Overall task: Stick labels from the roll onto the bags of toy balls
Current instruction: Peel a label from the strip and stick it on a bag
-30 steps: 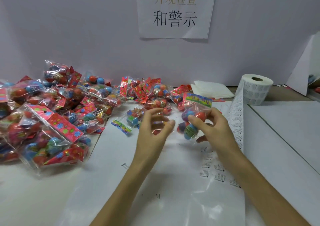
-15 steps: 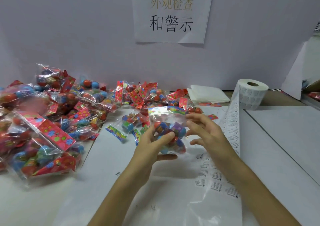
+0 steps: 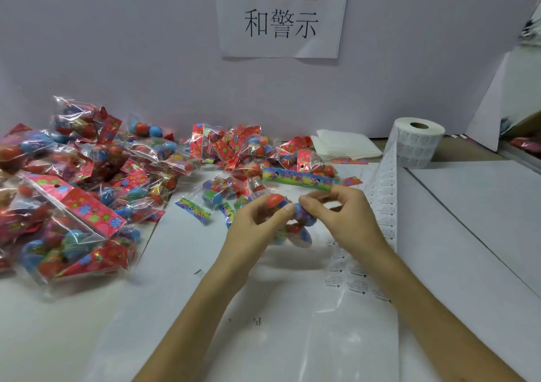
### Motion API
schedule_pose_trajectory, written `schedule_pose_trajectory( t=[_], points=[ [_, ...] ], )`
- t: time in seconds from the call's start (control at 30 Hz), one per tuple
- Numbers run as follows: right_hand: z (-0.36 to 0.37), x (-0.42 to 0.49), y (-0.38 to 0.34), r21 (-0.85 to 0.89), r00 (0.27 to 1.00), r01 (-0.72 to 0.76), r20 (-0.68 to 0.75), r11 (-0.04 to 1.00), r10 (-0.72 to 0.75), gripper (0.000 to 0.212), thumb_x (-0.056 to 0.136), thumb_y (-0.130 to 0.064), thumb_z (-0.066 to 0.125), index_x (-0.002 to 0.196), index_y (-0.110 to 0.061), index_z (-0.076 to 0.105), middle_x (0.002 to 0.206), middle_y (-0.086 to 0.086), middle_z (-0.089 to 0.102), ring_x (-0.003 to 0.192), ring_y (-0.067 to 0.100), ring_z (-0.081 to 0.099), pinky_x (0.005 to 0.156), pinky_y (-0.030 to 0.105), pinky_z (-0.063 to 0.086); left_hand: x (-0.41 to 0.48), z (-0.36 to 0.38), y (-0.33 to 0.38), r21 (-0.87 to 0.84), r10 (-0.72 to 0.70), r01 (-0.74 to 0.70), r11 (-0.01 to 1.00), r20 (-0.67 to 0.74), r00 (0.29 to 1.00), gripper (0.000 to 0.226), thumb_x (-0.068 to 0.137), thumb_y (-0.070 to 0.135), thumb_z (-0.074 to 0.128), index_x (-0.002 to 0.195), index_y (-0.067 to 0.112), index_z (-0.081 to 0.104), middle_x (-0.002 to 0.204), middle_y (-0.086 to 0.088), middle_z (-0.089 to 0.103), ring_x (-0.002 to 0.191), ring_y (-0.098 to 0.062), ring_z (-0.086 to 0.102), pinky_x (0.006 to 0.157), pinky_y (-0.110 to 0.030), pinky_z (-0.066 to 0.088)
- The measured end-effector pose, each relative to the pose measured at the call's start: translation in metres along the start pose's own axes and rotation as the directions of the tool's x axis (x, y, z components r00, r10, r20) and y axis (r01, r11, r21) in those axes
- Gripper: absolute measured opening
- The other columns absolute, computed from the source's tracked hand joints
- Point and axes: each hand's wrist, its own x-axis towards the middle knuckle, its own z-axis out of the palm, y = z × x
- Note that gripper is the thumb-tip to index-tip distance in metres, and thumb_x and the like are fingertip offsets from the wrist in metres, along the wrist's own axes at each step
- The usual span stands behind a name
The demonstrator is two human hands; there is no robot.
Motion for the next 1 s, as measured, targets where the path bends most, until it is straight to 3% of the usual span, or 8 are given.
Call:
schedule_pose_trajectory(
  t=[0.13,0.27,0.37,0.47,0.53,0.63,0.77,1.0],
  points=[
    [-0.016,0.009,0.003,-0.357,0.897,0.138,-0.351,0.924,-0.269,0.032,0.079,-0.02,0.084,0.109,-0.016,0.072,0.114,0.0,0.063,0.107,0.021,0.055,0.09,0.017,0.036,0.006,-0.007,-0.009,0.241,0.054,0.019,0.97,-0.289,0.956,0.029,0.091,0.029,0.076,0.117,0.023,0.064,0.1,0.004,0.071,0.087,-0.019,0.07,0.081,-0.039,0.058],
    [-0.044,0.018,0.017,-0.281,0.857,-0.163,-0.515,0.946,-0.005,0.073,0.075,-0.014,0.086,0.14,-0.015,0.051,0.149,0.007,0.039,0.139,0.029,0.035,0.11,0.037,0.034,0.008,-0.014,-0.011,0.39,0.181,-0.022,0.92,-0.377,0.908,0.061,0.086,0.031,0.082,0.136,0.028,0.047,0.112,0.009,0.065,0.079,-0.004,0.061,0.069,-0.013,0.047],
    [-0.054,0.021,0.017,0.109,0.86,-0.293,-0.405,0.95,0.312,0.088,0.079,-0.008,0.084,0.15,-0.02,0.033,0.141,-0.001,0.042,0.123,0.018,0.049,0.099,0.036,0.044,0.008,-0.014,-0.015,0.546,0.225,0.024,0.838,-0.385,0.895,0.086,0.085,0.029,0.083,0.153,0.026,0.031,0.136,0.005,0.056,0.111,-0.018,0.063,0.089,-0.03,0.052],
    [-0.053,0.022,0.013,0.424,0.844,-0.379,-0.206,0.823,0.495,0.07,0.084,-0.001,0.077,0.139,-0.022,0.04,0.109,-0.004,0.063,0.086,0.01,0.068,0.067,0.029,0.055,0.007,-0.013,-0.013,0.717,0.352,0.032,0.696,-0.38,0.855,0.088,0.084,0.02,0.082,0.156,0.016,0.032,0.148,-0.003,0.043,0.134,-0.025,0.046,0.109,-0.044,0.045],
    [-0.049,0.024,0.015,0.436,0.845,-0.46,-0.052,0.774,0.532,0.043,0.089,-0.005,0.071,0.126,-0.015,0.052,0.103,0.004,0.068,0.082,0.018,0.071,0.063,0.03,0.055,0.005,-0.011,-0.011,0.721,0.486,-0.101,0.686,-0.35,0.801,0.072,0.083,0.01,0.079,0.145,0.019,0.045,0.139,-0.001,0.047,0.126,-0.02,0.049,0.104,-0.03,0.046],
    [-0.042,0.02,0.016,0.35,0.843,-0.537,0.218,0.767,0.491,0.011,0.096,-0.013,0.063,0.103,-0.009,0.069,0.094,0.013,0.072,0.072,0.023,0.07,0.059,0.031,0.056,0.002,-0.007,-0.005,0.574,0.538,-0.294,0.764,-0.315,0.782,0.042,0.087,0.008,0.077,0.115,0.031,0.056,0.112,0.012,0.061,0.097,-0.004,0.059,0.076,-0.009,0.047],
    [-0.036,0.015,0.011,0.287,0.82,-0.498,0.462,0.819,0.337,0.015,0.099,-0.019,0.06,0.095,-0.012,0.073,0.096,0.014,0.073,0.081,0.028,0.071,0.06,0.034,0.057,-0.002,0.0,-0.002,0.444,0.501,-0.408,0.798,-0.113,0.858,0.007,0.091,0.019,0.074,0.091,0.024,0.069,0.08,0.012,0.069,0.07,-0.012,0.065,0.057,-0.022,0.05],
    [-0.034,0.007,0.01,0.227,0.748,-0.426,0.633,0.876,0.2,0.037,0.094,-0.037,0.069,0.111,-0.004,0.068,0.113,0.018,0.072,0.098,0.033,0.073,0.076,0.036,0.061,-0.002,0.003,-0.012,0.551,0.415,-0.47,0.689,0.232,0.88,0.027,0.083,0.029,0.08,0.107,0.029,0.066,0.103,0.015,0.061,0.095,-0.009,0.061,0.072,-0.011,0.039]
  ],
)
